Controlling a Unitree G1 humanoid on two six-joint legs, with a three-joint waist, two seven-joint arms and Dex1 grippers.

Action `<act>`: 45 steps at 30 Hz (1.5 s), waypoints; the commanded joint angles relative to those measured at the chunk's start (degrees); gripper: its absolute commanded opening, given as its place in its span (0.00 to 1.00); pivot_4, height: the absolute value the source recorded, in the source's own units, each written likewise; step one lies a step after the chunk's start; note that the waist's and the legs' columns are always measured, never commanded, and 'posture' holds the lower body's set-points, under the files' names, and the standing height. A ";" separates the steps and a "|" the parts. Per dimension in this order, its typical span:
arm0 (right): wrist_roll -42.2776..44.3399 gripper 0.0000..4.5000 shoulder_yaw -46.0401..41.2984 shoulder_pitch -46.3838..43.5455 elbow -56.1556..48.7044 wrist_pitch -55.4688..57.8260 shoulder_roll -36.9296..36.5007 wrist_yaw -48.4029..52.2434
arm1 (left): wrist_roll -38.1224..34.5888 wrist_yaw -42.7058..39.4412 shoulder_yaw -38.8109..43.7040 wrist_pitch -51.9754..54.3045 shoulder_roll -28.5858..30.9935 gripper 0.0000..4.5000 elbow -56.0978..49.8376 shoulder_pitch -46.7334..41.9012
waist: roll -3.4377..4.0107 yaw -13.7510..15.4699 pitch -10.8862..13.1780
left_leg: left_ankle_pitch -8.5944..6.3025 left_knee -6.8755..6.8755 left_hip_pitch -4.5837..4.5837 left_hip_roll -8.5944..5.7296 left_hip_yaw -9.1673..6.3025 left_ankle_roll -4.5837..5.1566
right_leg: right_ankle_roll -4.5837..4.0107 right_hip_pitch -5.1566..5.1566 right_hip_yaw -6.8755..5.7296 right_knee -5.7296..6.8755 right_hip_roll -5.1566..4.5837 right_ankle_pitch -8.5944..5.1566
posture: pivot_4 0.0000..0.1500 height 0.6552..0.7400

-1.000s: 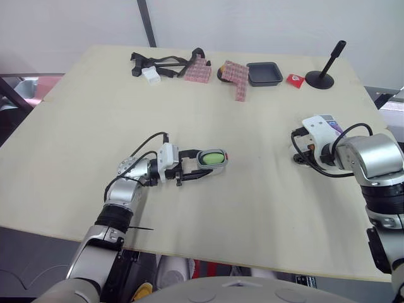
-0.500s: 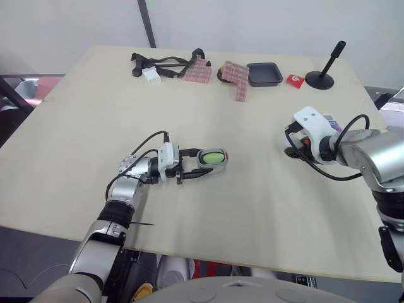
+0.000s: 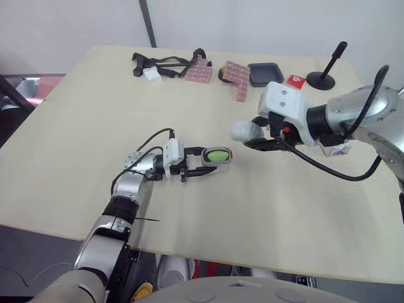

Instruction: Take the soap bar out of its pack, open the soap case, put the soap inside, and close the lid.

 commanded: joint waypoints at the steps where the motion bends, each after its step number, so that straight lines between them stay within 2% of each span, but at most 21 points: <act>1: -2.37 0.44 2.17 -1.99 0.94 -4.74 -1.82 3.55 | -0.56 -1.18 -0.57 0.90 -0.25 0.42 -1.63 -0.91 | 0.00 -0.05 0.00 | 0.00 0.00 0.00 0.00 0.00 0.00 | 0.00 -0.01 0.00 -0.01 0.00 0.00 | 1.00 1.00; 7: -3.59 0.44 2.99 -2.13 1.90 -6.65 -2.19 5.15 | -0.52 -1.31 -0.58 1.27 -0.27 0.42 -1.84 -0.91 | 0.00 -0.18 0.00 | -0.01 0.00 -0.03 0.01 0.00 0.01 | 0.00 -0.01 0.02 0.00 0.00 0.00 | 1.00 1.00; 11: -8.04 0.44 12.29 -3.73 5.65 -8.65 1.62 7.22 | -0.09 -0.76 -2.05 2.12 -2.36 0.42 -3.14 -1.74 | -0.01 -0.39 -0.01 | 0.00 0.01 0.00 0.01 0.00 0.01 | 0.00 -0.01 0.00 0.05 0.00 0.00 | 1.00 1.00; 20: -10.35 0.44 14.79 -4.46 7.55 -7.86 4.81 8.29 | 0.19 -0.14 -2.23 1.98 -2.49 0.42 -3.31 -2.11 | -0.01 -0.40 0.00 | 0.00 0.03 -0.11 0.02 0.00 0.02 | -0.01 -0.17 0.01 0.10 0.00 0.00 | 1.00 1.00; 45: -13.53 0.44 17.42 -3.39 7.19 -6.20 5.77 8.84 | 0.25 1.13 -2.08 1.59 -2.45 0.42 -3.54 -2.31 | -0.02 -0.39 0.00 | 0.00 0.06 -0.11 0.01 0.01 0.02 | -0.01 -0.21 0.03 0.20 -0.01 0.00 | 1.00 1.00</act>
